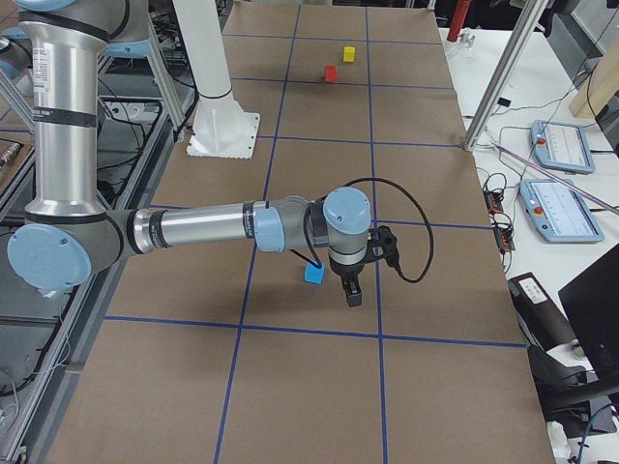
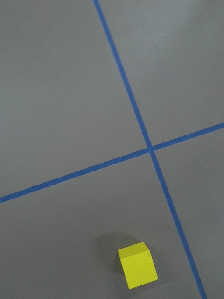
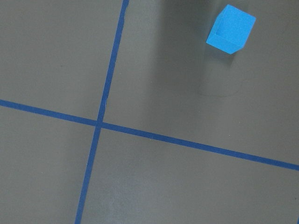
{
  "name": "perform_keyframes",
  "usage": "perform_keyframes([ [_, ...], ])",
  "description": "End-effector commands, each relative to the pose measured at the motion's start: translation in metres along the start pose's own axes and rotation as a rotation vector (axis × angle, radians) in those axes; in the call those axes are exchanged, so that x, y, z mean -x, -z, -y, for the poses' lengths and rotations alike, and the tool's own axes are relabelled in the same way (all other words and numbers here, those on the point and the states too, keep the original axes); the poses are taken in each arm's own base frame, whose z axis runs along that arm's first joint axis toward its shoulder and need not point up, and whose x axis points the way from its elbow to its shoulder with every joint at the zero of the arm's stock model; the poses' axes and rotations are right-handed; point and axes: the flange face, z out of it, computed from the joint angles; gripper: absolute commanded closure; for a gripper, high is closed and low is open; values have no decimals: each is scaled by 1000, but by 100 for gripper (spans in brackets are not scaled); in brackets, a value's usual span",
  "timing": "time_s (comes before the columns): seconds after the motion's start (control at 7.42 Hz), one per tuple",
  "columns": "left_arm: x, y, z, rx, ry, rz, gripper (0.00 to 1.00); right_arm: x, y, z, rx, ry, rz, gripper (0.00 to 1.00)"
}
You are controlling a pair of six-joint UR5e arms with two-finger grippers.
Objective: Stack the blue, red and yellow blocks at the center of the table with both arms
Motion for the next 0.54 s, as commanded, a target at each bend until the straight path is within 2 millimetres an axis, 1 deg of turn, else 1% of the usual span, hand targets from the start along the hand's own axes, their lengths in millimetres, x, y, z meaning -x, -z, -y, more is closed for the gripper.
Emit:
perform_keyframes([
  [0.0,0,11,37,-100,-87,28,0,-9,-8,0,-38,39,-1,0],
  [0.13,0,11,40,-105,-93,26,0,-3,-7,-1,-72,71,-2,0],
  [0.27,0,12,40,-107,-95,25,0,11,-11,5,-83,-65,15,0],
  [0.4,-1,12,40,-109,-97,26,0,38,-26,4,-115,-153,40,1],
])
